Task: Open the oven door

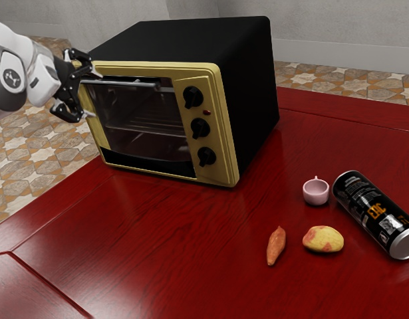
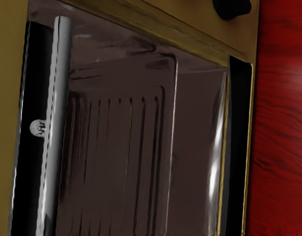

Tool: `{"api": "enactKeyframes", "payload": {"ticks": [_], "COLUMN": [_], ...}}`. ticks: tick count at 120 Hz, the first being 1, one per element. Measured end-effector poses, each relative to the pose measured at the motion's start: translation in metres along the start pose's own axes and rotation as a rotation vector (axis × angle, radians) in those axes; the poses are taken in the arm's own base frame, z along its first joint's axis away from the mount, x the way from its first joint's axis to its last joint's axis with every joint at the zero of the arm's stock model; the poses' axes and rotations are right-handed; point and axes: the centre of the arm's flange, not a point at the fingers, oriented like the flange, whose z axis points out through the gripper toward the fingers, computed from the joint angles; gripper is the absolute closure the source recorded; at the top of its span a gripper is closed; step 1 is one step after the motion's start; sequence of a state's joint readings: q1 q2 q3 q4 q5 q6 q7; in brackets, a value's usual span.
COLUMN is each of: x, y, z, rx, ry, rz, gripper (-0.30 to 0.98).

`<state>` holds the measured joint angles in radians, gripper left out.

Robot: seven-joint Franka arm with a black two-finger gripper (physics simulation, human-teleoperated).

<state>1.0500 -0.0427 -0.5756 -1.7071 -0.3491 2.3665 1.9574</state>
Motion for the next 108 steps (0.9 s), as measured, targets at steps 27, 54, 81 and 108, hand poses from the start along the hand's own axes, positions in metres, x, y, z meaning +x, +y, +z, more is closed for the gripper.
{"api": "enactKeyframes", "payload": {"ticks": [27,54,81,108], "x": [-0.017,-0.021,-0.006,-0.014], "y": [-0.006,-0.017,-0.02,-0.018], "z": [0.004,0.01,0.024,0.03], "rx": [0.024,0.061,0.071,0.067], "ry": [-0.021,-0.024,0.004,-0.007], "rz": [0.062,0.108,0.145,0.156], "gripper": [0.0,0.0,0.0,0.0]}}
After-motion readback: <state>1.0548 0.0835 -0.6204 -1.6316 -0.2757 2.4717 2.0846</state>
